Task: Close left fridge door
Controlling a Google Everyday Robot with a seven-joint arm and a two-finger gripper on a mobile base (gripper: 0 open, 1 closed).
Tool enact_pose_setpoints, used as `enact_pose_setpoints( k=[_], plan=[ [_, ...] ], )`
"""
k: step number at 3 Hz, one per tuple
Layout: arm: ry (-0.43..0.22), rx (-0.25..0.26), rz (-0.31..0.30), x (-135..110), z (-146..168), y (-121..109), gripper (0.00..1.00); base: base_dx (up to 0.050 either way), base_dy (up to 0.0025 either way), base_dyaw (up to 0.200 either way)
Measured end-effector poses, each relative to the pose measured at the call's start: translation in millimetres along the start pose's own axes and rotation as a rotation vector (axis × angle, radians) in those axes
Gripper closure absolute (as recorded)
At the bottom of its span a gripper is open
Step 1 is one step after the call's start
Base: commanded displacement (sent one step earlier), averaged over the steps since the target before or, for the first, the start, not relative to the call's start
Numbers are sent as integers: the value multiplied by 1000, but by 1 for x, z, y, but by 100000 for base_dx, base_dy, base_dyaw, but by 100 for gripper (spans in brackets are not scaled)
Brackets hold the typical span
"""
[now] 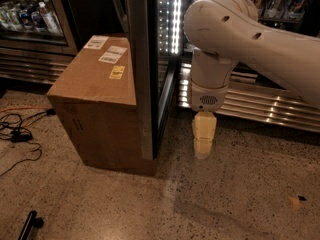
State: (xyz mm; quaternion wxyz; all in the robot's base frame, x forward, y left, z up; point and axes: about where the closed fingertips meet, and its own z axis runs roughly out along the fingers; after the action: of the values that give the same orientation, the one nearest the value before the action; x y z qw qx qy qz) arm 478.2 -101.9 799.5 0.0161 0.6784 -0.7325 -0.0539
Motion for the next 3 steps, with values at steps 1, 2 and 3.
enact_pose_setpoints(
  k=[1, 2, 3],
  plan=[
    [12, 31, 2, -2, 0, 2, 0, 0, 0, 0],
    [40, 128, 17, -2, -4, 8, 0, 0, 0, 0],
    [61, 185, 33, -1, -5, 11, 0, 0, 0, 0]
  ],
)
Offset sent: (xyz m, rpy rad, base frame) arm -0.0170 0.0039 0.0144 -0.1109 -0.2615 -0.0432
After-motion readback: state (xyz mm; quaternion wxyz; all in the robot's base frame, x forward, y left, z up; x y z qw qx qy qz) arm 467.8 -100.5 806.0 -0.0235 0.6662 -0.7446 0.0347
